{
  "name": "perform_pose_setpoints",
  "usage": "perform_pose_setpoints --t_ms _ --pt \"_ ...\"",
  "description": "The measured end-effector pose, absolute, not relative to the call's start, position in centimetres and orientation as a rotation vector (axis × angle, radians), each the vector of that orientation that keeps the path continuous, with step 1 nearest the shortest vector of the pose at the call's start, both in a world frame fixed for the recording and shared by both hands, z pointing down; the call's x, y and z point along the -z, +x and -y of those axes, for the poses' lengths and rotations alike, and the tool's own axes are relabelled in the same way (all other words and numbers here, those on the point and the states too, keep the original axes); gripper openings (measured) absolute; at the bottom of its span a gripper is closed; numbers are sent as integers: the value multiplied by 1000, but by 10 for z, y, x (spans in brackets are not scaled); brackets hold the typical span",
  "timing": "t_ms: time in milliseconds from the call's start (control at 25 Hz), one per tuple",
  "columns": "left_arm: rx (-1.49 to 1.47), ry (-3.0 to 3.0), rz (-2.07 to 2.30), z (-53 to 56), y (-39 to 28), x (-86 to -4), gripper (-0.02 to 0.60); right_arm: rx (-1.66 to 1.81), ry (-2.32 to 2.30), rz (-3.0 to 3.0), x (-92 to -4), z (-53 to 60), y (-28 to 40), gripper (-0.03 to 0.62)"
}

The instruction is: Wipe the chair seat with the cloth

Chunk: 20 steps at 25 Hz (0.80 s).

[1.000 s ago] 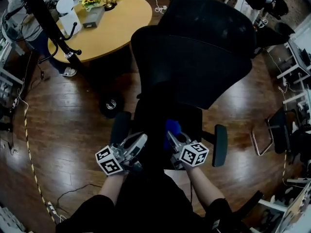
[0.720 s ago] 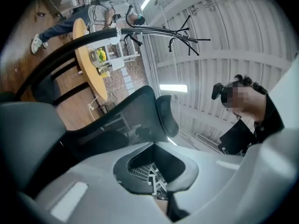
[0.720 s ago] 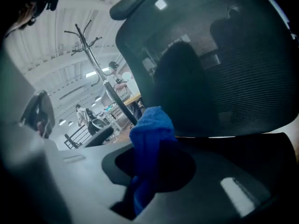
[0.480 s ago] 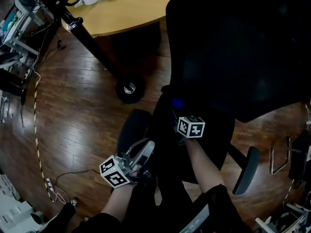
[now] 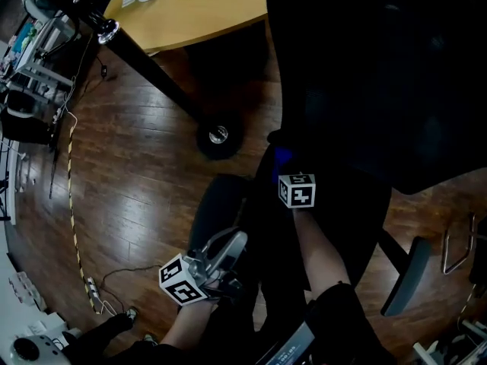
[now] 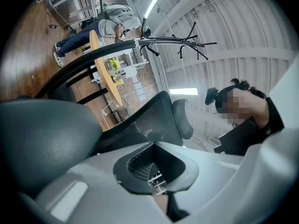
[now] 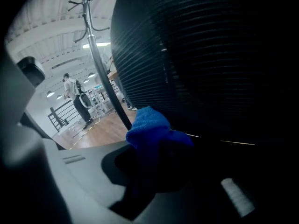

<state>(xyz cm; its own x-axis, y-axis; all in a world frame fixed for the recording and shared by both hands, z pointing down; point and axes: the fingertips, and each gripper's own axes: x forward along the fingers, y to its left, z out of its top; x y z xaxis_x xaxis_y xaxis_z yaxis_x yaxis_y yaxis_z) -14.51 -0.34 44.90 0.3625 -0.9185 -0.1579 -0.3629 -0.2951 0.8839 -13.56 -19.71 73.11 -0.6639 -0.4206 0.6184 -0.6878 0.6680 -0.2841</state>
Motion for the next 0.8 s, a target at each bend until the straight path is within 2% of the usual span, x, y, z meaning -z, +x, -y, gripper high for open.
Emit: perform_pose_setpoints --t_ms 240,600,800 --pt "814 1871 1080 9 -132 -448 0 -672 1015 2242 -748 220 -51 60" --pt "729 1895 1020 18 -116 -455 0 -667 1342 1985 -743 241 166 60" --pt "714 1888 1019 28 -104 -464 0 -693 1444 1932 -735 239 234 60"
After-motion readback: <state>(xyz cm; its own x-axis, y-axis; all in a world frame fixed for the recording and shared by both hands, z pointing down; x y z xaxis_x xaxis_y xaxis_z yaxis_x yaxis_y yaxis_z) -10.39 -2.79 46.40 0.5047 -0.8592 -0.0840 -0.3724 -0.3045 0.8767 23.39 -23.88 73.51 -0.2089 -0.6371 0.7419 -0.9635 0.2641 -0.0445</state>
